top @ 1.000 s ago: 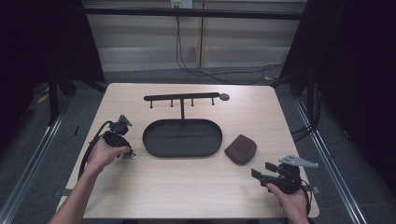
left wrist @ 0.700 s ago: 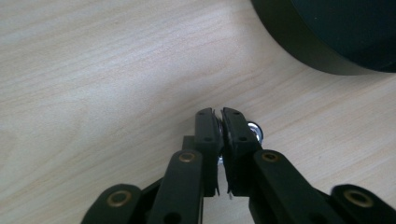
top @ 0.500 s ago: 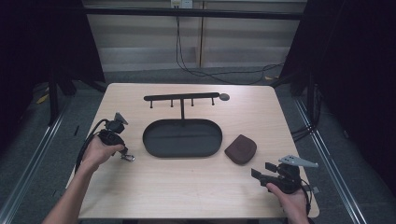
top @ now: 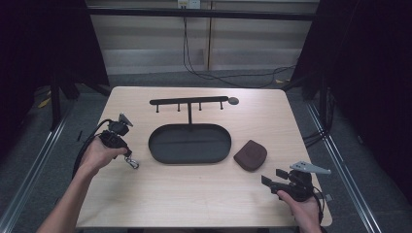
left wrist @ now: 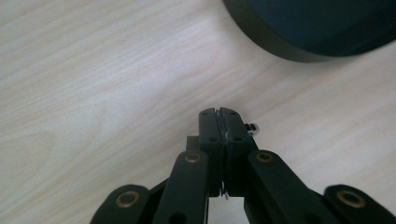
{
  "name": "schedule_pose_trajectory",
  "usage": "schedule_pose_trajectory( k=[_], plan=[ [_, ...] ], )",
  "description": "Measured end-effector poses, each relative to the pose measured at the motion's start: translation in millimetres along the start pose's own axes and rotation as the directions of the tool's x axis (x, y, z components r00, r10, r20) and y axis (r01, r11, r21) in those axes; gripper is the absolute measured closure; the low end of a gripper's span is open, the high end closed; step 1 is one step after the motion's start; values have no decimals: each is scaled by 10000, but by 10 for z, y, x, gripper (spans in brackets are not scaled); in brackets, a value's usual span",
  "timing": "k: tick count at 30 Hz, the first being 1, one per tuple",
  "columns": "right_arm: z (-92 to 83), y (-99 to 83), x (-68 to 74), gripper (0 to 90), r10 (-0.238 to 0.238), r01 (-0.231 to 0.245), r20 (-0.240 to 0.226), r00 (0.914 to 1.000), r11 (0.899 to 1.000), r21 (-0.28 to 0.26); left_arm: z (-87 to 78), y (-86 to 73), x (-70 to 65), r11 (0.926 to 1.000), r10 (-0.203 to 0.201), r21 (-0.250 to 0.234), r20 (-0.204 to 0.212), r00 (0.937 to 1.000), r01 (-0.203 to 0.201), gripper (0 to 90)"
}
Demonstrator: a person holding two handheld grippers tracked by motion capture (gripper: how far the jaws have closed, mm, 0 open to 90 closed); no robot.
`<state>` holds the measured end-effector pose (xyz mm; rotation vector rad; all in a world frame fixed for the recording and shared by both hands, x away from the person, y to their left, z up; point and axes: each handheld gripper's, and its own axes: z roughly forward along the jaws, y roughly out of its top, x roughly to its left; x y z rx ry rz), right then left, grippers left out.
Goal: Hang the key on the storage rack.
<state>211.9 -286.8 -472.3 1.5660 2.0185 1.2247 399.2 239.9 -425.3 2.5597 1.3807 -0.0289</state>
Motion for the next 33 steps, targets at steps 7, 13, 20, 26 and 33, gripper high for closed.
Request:
schedule_pose_trajectory(
  k=[7, 13, 20, 26, 33],
  plan=[
    [4, 0, -2, 285, 5, -5, 21, 10000, 10000, 23, -223, 39, -56, 9976, 604, -330, 74, 9981, -602, 891],
    [1, -2, -3, 285, -3, 3, 22, 10000, 10000, 9, -355, 52, -71, 9944, 855, -653, 283, 9959, -835, 891],
    [2, -1, -1, 285, -1, 1, 21, 10000, 10000, 15, -457, 83, -116, 9925, 980, -746, 173, 9950, -964, 891],
    [5, -1, -2, 285, 3, -3, 10, 10000, 10000, 24, -506, 109, -158, 9914, 1162, -616, 103, 9932, -1154, 891],
    [7, -2, -2, 285, 10, -10, 7, 10000, 10000, 27, -640, 156, -222, 9894, 1317, -611, 5, 9913, -1314, 892]
  ],
)
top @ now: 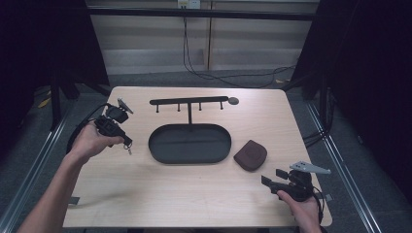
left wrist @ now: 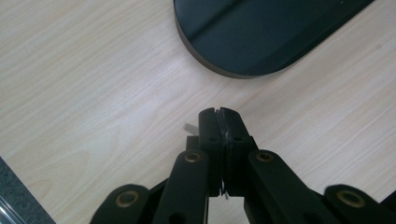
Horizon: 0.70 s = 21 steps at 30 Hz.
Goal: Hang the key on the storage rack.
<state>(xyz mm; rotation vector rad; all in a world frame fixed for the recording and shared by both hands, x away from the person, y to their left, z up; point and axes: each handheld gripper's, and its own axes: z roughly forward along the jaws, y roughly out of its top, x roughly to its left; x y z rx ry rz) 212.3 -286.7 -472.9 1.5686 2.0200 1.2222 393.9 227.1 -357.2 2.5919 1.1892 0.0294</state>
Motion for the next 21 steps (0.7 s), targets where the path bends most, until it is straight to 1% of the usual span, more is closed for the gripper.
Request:
schedule_pose_trajectory(
  k=[4, 6, 9, 12, 13, 14, 15, 17, 21],
  plan=[
    [4, 1, 2, 285, -10, 10, 6, 10000, 10000, 13, -53, 26, -17, 9999, 105, -42, -17, 9999, -105, 892],
    [4, 1, 2, 284, -6, 6, 3, 10000, 10000, 13, -102, 54, -49, 9998, 213, -47, 3, 9998, -213, 892],
    [3, 1, 1, 285, 6, -6, 6, 10000, 10000, 17, -140, 88, -83, 9996, 181, -198, -197, 9996, -185, 892],
    [3, 1, 0, 284, 3, -3, 5, 10000, 10000, 22, -171, 106, -97, 9996, 196, -221, -177, 9997, -200, 892],
    [2, 1, 0, 283, 12, -12, 14, 10000, 10000, 23, -208, 129, -117, 9994, 288, -198, -205, 9994, -292, 891],
    [2, 1, 0, 283, 12, -12, 14, 10000, 10000, 23, -208, 129, -117, 9994, 288, -198, -205, 9994, -292, 892],
    [1, 1, -2, 283, 32, -32, 18, 10000, 10000, 19, -240, 143, -135, 9990, 327, -297, -233, 9992, -333, 892],
    [2, 1, -2, 283, 36, -36, 14, 10000, 10000, 25, -276, 167, -156, 9986, 475, -215, -260, 9985, -481, 892],
    [4, 0, 0, 284, 40, -40, -41, 10000, 10000, 41, -317, 198, -185, 9981, 541, -271, -246, 9982, -547, 892]
  ],
)
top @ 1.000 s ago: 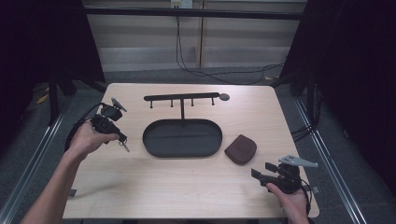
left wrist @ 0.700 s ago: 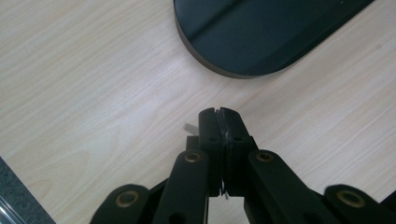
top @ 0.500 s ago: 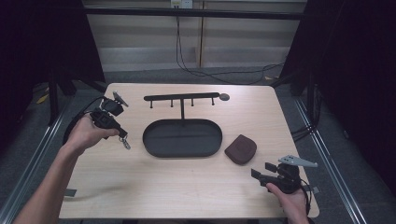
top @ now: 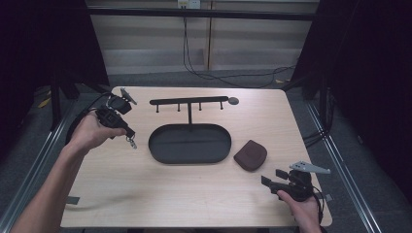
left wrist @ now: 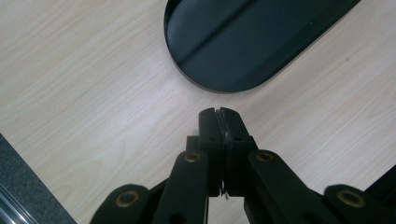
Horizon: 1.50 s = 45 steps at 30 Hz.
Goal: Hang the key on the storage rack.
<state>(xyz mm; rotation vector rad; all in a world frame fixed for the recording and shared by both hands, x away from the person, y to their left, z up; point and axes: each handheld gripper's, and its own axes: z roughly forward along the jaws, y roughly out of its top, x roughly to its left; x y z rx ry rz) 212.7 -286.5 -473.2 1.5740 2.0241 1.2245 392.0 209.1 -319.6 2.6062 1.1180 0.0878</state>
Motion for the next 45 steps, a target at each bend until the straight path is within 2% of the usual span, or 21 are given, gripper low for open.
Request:
schedule_pose_trajectory(
  k=[2, 4, 6, 11, 12, 14, 19, 21, 23, 27, 38, 41, 42, 45],
  plan=[
    [-2, 0, -5, 284, 67, -67, -11, 10000, 10000, 19, -32, 36, -13, 9998, 167, 81, -33, 9999, -167, 892],
    [-2, 0, -6, 284, 67, -67, -11, 10000, 10000, 20, -56, 59, -23, 9999, 145, 92, -36, 9999, -145, 892],
    [-1, 0, -6, 284, 55, -55, -13, 10000, 10000, 17, -66, 81, -33, 9993, 322, 211, -353, 9989, -315, 892],
    [0, -1, -5, 284, 47, -47, 2, 10000, 10000, 48, -96, 161, -66, 9983, 491, 344, -311, 9983, -480, 892],
    [0, -1, -5, 284, 39, -39, -6, 10000, 10000, 45, -103, 175, -80, 9987, 411, 313, -312, 9987, -401, 892],
    [1, -2, -4, 284, 30, -30, -13, 10000, 10000, 46, -130, 218, -95, 9977, 575, 381, -352, 9977, -562, 892],
    [-4, -2, -3, 284, 42, -42, -18, 10000, 10000, 54, -172, 304, -124, 9972, 642, 399, -249, 9976, -632, 892],
    [-6, -4, -2, 284, 15, -15, 9, 10000, 10000, 25, -198, 343, -131, 9981, 556, 286, -314, 9980, -547, 892],
    [-7, -4, -2, 284, 37, -37, 3, 10000, 10000, 24, -232, 380, -120, 9979, 542, 369, -393, 9978, -528, 892],
    [-5, -3, -3, 284, 48, -48, -52, 10000, 10000, 49, -298, 466, -125, 9988, 460, 156, -301, 9985, -455, 892],
    [-6, -5, -8, 283, 61, -61, -90, 9999, 10000, 16, -272, 696, -194, 9971, 695, 330, -180, 9974, -689, 892],
    [-6, -4, -10, 283, 63, -63, -110, 9999, 10000, 21, -271, 736, -194, 9972, 694, 304, -146, 9975, -689, 892],
    [-6, -4, -10, 283, 51, -51, -122, 9999, 10000, 20, -270, 789, -178, 9962, 799, 334, 4, 9968, -799, 892],
    [-7, -5, -9, 283, 57, -57, -133, 9999, 10000, 18, -252, 825, -165, 9967, 726, 358, -35, 9974, -724, 892]
  ],
)
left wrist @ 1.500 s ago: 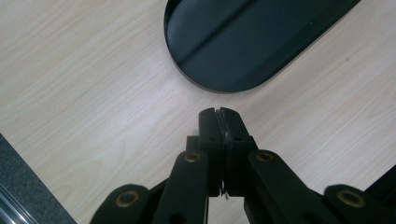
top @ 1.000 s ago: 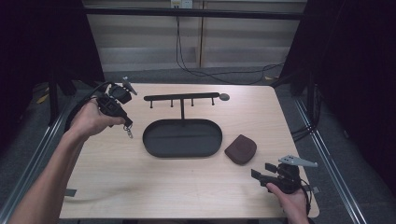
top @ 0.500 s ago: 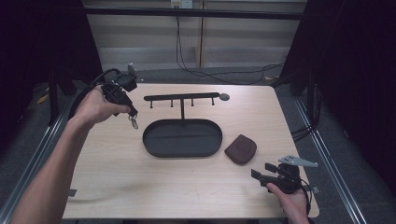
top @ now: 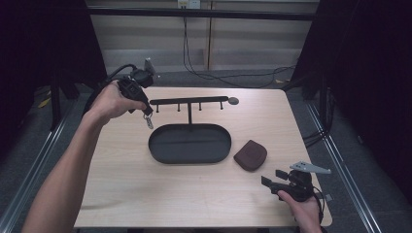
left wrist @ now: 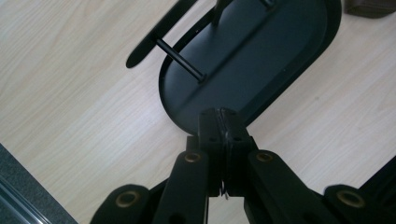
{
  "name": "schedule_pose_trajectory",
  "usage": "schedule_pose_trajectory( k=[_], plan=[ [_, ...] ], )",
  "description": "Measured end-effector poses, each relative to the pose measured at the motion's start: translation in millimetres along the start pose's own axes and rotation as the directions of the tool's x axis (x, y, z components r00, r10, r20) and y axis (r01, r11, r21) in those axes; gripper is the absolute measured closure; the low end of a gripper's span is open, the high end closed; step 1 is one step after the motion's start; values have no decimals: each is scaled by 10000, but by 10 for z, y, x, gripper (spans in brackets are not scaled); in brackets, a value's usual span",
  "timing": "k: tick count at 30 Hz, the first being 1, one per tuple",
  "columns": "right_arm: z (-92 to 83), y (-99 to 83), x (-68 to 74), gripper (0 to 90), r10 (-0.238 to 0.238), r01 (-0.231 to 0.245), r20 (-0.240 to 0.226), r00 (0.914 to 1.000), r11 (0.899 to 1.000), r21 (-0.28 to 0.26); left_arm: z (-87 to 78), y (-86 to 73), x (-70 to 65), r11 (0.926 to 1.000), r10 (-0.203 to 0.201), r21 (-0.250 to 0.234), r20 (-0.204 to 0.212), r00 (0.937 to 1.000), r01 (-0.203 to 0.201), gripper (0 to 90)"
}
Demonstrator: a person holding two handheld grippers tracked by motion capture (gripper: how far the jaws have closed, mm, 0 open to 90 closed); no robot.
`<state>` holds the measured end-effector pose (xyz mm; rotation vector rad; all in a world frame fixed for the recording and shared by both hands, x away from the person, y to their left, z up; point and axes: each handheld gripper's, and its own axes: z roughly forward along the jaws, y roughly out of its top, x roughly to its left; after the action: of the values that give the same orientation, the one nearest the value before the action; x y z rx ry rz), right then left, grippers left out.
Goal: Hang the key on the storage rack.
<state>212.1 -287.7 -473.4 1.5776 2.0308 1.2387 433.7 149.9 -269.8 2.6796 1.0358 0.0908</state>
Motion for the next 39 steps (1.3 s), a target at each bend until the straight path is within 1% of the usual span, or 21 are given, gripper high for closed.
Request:
schedule_pose_trajectory(
  k=[1, 3, 5, 8, 9, 10, 13, 15, 20, 21, 22, 23, 26, 28, 32, 33, 36, 37, 39],
  plan=[
    [-1, 0, -3, 282, 8, -8, -11, 10000, 10000, -12, 34, 41, 20, 10000, -33, 89, 61, 10000, 33, 892],
    [1, 0, -4, 281, 36, -36, -12, 10000, 10000, -6, 70, 71, 35, 9999, -73, 99, 181, 9998, 71, 892],
    [2, 0, -4, 281, 35, -35, -24, 10000, 10000, -3, 99, 100, 39, 9999, -123, 104, 206, 9997, 121, 892],
    [1, 0, -4, 281, 18, -18, -39, 10000, 10000, -3, 117, 125, 32, 9998, -98, 146, 201, 9998, 95, 892],
    [2, 0, -5, 281, 18, -18, -48, 10000, 10000, 1, 126, 137, 26, 9999, -89, 90, 275, 9996, 87, 892],
    [2, -1, -7, 281, 5, -5, -52, 10000, 10000, 6, 134, 143, 26, 9999, -148, 67, 302, 9994, 146, 892],
    [4, -2, -6, 280, -28, 28, -74, 10000, 10000, 25, 145, 153, 33, 9998, -175, 125, 194, 9997, 173, 892],
    [3, -4, -1, 279, -40, 40, -92, 10000, 10000, 31, 155, 163, 57, 9997, -251, 50, 242, 9994, 250, 892],
    [5, -4, -4, 279, -68, 69, -96, 9999, 10000, 44, 171, 184, 63, 9997, -261, 44, 215, 9994, 261, 891],
    [8, -2, -5, 279, -52, 53, -80, 10000, 10000, 68, 171, 186, 73, 9994, -339, -13, 254, 9991, 340, 891],
    [8, -2, -5, 279, -52, 53, -80, 10000, 10000, 68, 172, 189, 85, 9995, -314, 27, 339, 9989, 313, 891],
    [5, -3, -3, 278, -65, 65, -102, 9999, 10000, 45, 184, 194, 89, 9993, -374, 48, 347, 9987, 373, 891],
    [3, -3, -3, 278, -50, 50, -110, 9999, 10000, 30, 202, 207, 87, 9993, -370, 71, 393, 9985, 368, 891],
    [2, -4, -2, 278, -65, 65, -111, 9999, 10000, 39, 212, 216, 87, 9993, -386, 20, 395, 9985, 386, 891],
    [2, -3, -3, 278, -63, 63, -123, 9999, 10000, 39, 233, 239, 94, 9990, -432, 107, 318, 9986, 429, 891],
    [2, -4, -3, 278, -71, 72, -122, 9999, 10000, 41, 232, 241, 103, 9989, -446, 156, 164, 9989, 444, 889],
    [1, -4, -3, 278, -67, 68, -125, 9999, 10000, 39, 227, 244, 126, 9987, -484, 144, 211, 9986, 481, 889],
    [2, -4, -3, 278, -82, 83, -106, 9999, 10000, 45, 216, 247, 131, 9984, -558, 104, 183, 9983, 556, 888],
    [2, -4, -1, 278, -91, 92, -116, 9999, 9999, 55, 216, 250, 129, 9985, -550, 78, 188, 9983, 548, 889]
  ],
)
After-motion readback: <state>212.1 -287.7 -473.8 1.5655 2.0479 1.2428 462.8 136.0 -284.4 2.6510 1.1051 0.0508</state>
